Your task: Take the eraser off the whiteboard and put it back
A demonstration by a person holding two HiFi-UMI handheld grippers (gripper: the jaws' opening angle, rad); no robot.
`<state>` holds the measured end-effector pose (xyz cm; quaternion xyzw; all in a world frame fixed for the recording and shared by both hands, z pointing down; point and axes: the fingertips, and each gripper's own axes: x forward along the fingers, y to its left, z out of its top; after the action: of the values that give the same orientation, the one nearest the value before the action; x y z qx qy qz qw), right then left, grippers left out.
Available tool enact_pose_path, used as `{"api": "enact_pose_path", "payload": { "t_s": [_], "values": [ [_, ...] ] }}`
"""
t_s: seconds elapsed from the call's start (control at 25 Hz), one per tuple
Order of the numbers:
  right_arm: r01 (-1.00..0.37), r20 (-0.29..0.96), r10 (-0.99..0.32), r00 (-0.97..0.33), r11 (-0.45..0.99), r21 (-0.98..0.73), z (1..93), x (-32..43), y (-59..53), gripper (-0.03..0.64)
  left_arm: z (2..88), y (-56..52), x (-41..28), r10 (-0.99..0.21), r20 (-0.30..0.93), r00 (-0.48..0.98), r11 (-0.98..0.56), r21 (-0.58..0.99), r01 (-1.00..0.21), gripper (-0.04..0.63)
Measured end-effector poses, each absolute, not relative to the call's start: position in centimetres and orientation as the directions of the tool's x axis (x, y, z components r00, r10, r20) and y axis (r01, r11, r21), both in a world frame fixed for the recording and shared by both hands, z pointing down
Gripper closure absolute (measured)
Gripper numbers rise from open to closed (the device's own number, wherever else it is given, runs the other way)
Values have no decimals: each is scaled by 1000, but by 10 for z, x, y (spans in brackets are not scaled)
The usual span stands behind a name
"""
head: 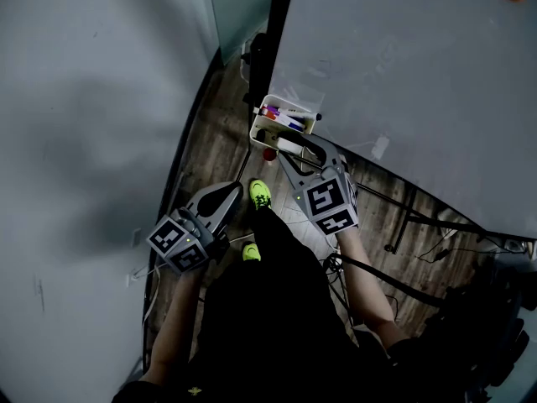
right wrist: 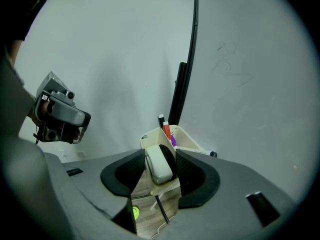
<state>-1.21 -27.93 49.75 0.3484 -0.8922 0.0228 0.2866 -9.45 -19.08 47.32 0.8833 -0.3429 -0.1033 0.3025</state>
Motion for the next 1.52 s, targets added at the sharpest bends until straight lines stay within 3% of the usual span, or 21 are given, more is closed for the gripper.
{"api": "enact_pose_path", "payload": {
  "t_s": [0.84,1.52],
  "values": [
    [-655,454,-666,-591,725,210,451,-11,-240,440,451,-159,-102,-674,-14,739,-614,566,-549,575],
    [-635,416,-672,-612,732,248,419,-8,-130,440,432,-51,-91,-675,-40,736,-631,548,-549,575]
  ]
}}
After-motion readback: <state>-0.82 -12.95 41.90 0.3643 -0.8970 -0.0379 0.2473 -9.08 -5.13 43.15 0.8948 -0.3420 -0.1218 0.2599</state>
